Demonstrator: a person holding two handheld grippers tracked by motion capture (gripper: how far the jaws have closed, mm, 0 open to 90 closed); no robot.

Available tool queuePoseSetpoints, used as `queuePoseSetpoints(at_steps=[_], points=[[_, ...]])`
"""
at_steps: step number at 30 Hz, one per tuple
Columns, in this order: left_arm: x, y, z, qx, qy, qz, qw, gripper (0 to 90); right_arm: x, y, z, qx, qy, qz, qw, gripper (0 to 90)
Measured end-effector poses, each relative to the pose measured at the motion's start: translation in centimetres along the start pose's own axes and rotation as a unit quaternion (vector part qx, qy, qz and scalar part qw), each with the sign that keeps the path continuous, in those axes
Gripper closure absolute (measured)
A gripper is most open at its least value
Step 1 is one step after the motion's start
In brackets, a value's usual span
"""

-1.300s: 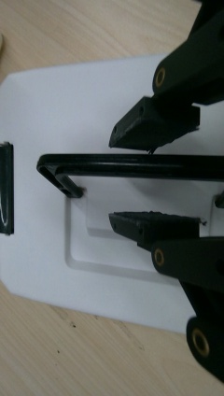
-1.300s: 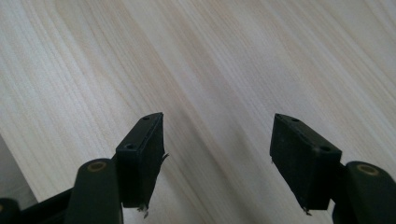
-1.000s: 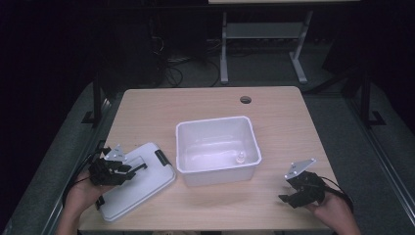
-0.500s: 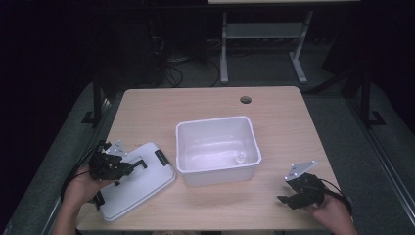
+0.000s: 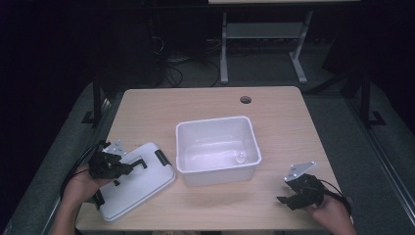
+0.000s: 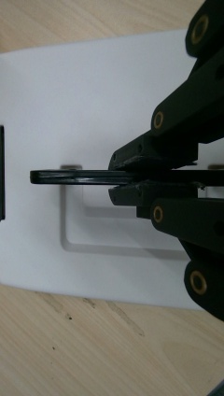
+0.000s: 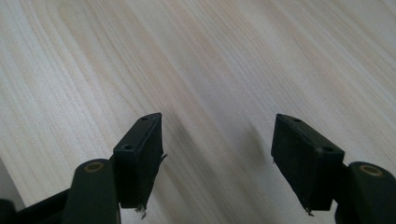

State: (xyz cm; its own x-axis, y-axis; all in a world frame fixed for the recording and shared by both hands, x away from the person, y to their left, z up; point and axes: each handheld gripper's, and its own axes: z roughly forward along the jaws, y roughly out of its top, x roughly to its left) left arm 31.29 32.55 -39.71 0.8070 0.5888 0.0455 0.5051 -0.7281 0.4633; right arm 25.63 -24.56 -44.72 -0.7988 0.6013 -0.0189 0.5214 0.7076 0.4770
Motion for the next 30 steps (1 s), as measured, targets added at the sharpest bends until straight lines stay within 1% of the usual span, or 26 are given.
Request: queuePoseSetpoints(at_steps=[2,8,12,14,16,23,30], points=[[0.1,0.0,0.0,-0.002,-0.009,0.0,1.0,83.3,0.0,0.0,0.1,0.0,0.0,-0.001,1.0,33.2],[0.1,-0.2,-0.2,-0.005,-0.019,0.006,0.9998,84.2,0.0,0.0,0.2,0.001,0.001,0.0,1.0,33.2],[0.0,-0.1,-0.6,-0.01,-0.024,0.013,0.9996,84.2,-0.1,0.0,0.3,0.001,0.001,0.001,1.0,33.2],[0.1,-0.1,-0.9,-0.013,-0.027,0.016,0.9994,84.3,-0.1,0.0,0.3,0.001,0.002,0.002,1.0,33.2],[0.1,-0.1,-1.3,-0.018,-0.027,0.015,0.9994,84.3,-0.1,-0.1,0.3,0.001,0.002,0.002,1.0,33.2],[0.2,0.1,-2.8,-0.022,-0.027,0.021,0.9992,84.3,-0.1,0.0,0.3,-0.002,0.002,0.003,1.0,33.1],[0.1,0.8,-4.6,-0.03,-0.028,0.033,0.9986,84.2,-0.1,0.0,0.4,-0.003,0.005,0.002,1.0,32.9]])
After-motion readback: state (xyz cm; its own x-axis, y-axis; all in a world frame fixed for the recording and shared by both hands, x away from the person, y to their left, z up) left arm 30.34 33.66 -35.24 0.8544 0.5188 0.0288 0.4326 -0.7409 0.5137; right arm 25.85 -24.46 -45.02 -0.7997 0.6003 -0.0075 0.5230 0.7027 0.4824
